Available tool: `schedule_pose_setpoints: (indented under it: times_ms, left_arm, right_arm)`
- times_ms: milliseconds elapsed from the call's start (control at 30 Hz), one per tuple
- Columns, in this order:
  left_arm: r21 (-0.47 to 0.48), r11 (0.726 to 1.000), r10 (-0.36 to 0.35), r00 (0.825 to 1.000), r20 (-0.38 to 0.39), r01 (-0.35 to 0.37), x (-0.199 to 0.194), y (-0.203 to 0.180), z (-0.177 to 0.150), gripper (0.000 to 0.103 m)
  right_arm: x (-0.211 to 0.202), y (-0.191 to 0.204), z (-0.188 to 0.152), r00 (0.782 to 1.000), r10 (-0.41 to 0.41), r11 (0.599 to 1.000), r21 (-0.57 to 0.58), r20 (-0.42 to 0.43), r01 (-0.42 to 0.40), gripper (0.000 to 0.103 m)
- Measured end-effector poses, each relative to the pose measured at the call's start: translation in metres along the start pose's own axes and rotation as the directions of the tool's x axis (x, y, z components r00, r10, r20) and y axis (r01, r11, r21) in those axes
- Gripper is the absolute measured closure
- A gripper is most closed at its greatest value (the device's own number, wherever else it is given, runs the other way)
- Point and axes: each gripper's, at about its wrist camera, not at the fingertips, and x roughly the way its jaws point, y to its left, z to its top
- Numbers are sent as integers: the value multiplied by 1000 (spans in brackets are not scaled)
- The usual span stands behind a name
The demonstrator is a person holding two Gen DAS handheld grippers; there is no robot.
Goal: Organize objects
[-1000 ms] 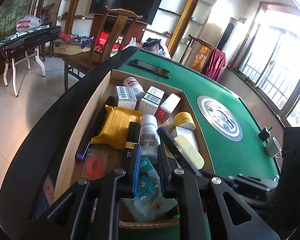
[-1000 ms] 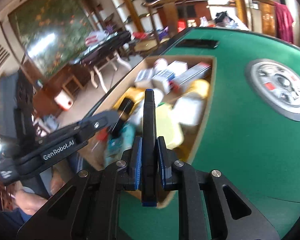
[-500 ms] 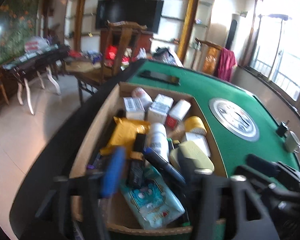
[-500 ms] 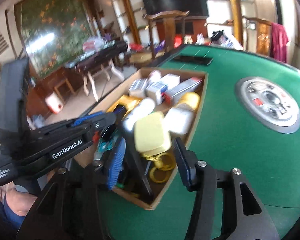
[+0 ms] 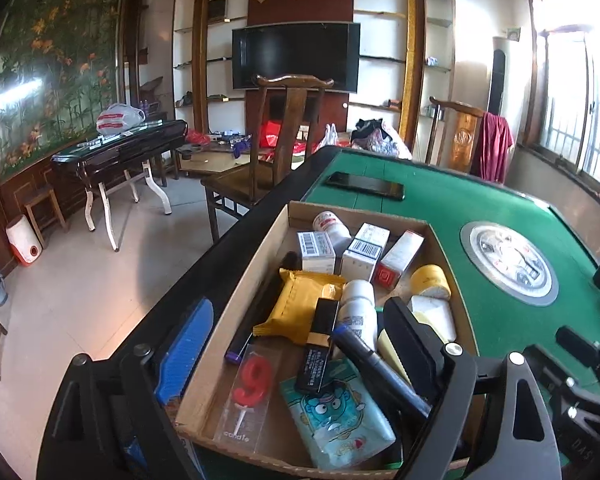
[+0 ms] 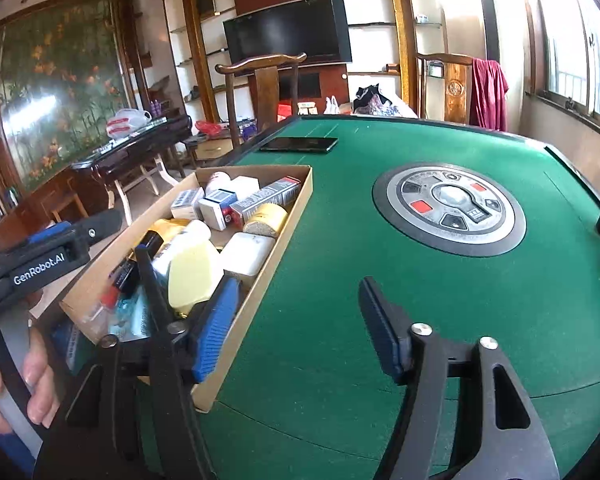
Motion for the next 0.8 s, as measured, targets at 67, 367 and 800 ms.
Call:
schedule_pose_setpoints:
  times_ms: [67, 367, 800]
  left_arm:
    - [15, 1000, 11, 1000, 10, -11, -1, -2, 0, 16]
    - [141, 987, 67, 996, 52, -74, -12, -24, -11, 13]
    - [151, 982, 98, 991, 91, -111, -20, -25, -12, 13]
  right_arm:
    - [-3, -1, 1, 1000, -20, 1000, -7, 16, 20, 33]
    - [-12, 4, 0, 997, -47, 998, -32, 59, 49, 33]
    - [-20, 13, -2, 996, -22, 996, -81, 82, 29, 32]
